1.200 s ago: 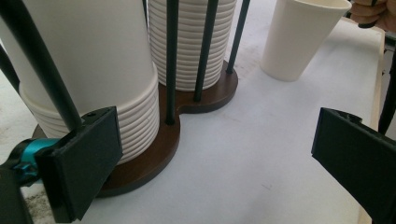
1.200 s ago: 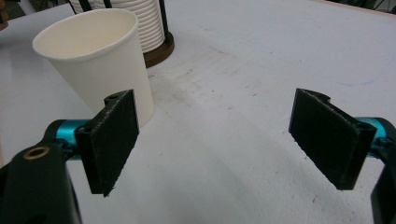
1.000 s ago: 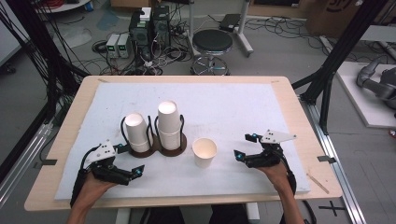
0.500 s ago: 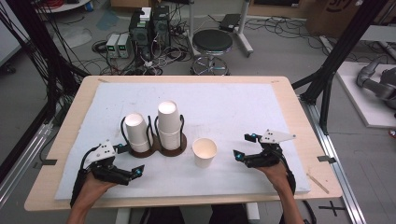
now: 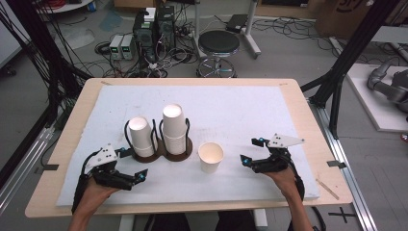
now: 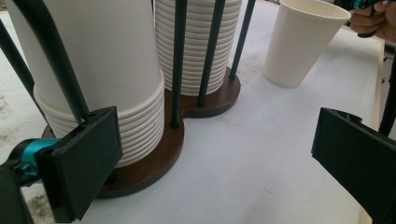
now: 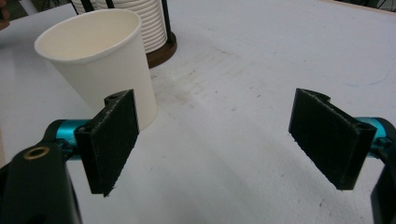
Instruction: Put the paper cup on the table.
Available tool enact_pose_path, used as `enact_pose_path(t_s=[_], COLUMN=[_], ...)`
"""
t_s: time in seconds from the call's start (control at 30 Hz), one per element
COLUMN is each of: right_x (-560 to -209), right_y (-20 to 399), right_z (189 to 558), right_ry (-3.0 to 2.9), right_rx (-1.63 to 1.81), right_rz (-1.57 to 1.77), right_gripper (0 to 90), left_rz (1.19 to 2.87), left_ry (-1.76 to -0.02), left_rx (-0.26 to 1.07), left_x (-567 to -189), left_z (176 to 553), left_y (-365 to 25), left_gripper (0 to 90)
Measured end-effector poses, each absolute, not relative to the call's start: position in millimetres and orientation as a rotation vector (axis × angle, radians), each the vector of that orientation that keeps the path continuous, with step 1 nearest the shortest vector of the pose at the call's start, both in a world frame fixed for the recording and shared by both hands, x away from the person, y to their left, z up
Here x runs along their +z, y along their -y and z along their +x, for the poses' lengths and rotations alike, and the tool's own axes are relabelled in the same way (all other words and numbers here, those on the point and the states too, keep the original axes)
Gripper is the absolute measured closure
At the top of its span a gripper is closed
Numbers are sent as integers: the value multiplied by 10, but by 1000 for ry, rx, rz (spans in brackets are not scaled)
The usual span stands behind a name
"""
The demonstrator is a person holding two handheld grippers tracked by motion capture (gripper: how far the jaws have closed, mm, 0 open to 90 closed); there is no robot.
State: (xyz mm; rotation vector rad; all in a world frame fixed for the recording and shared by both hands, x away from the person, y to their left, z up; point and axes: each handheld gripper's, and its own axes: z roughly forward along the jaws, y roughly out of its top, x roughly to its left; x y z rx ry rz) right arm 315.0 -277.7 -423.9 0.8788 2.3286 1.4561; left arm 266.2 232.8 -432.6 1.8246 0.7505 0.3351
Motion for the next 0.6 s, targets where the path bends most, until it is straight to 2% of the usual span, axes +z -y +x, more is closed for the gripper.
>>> enact_pose_path(t_s=[0.6], right_x=[-4240], right_y=[2767], right_z=[3146], right_ry=[-2331], right_rx=[1457], right_rz=[879], right_gripper=[164], left_rz=[1826], left_ry=[-750], left_rx=[330], left_x=[-4330], left_z=[2669], left_y=[-2326], left_gripper=[17])
